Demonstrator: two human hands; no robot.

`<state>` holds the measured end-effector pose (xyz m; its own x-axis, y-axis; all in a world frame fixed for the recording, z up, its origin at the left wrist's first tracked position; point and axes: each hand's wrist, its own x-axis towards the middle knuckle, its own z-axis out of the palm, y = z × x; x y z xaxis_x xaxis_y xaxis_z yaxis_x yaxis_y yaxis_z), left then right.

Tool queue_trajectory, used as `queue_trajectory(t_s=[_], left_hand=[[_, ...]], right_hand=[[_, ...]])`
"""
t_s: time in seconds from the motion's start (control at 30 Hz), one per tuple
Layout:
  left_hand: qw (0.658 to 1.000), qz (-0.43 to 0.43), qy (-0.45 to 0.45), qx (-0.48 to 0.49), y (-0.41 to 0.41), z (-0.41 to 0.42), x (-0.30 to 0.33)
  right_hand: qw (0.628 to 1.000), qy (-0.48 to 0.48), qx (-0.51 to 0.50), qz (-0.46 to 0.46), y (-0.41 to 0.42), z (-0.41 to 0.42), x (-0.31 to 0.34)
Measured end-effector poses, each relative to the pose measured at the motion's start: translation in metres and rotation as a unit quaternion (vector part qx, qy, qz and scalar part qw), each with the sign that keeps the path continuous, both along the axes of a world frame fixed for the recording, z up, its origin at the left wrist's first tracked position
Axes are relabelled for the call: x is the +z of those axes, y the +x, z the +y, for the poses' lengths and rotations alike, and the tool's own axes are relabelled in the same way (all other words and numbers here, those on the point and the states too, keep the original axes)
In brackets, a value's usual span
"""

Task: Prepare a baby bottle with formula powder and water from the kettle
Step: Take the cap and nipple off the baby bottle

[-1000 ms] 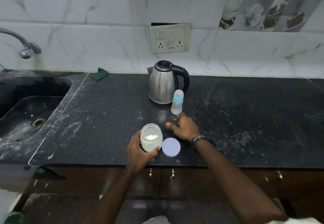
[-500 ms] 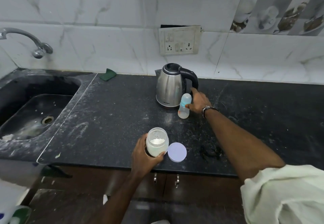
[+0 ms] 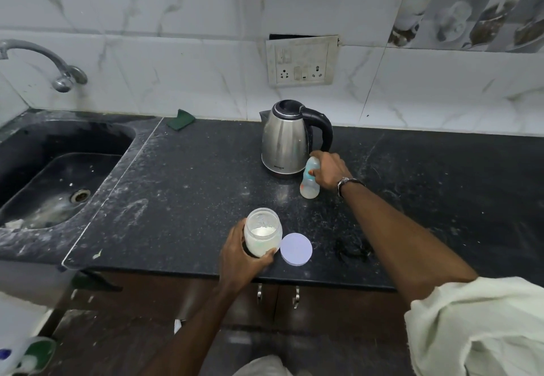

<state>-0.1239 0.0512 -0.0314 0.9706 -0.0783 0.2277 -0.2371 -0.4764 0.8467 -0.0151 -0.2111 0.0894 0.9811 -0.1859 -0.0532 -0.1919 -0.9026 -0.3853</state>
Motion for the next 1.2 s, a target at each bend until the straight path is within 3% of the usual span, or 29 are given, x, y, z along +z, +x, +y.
queue_trajectory(t_s=[0.4, 0.67, 0.8, 1.03, 1.2], left_hand=[[0.999, 0.027, -0.007, 0.030, -0.013, -0.008, -0.007], [0.989, -0.137, -0.046, 0.017, -0.045, -0.038, 0.004], [0.985, -0.154, -0.071, -0.041, -0.060, -0.070, 0.012], [0.985, -0.019, 0.002, -0.171, -0.033, -0.112, 0.024], [0.981, 0.074, -0.016, -0.180, -0.010, -0.132, 0.027]], right_hand=[[0.999, -0.013, 0.018, 0.028, -0.066, 0.000, 0.005], [0.999, -0.006, 0.011, 0.034, -0.105, -0.001, 0.002], [0.999, -0.009, 0.010, 0.045, -0.116, -0.001, 0.003], [0.998, -0.026, -0.003, 0.065, -0.125, 0.007, 0.007], [0.996, -0.048, -0.008, 0.074, -0.128, 0.011, 0.012]])
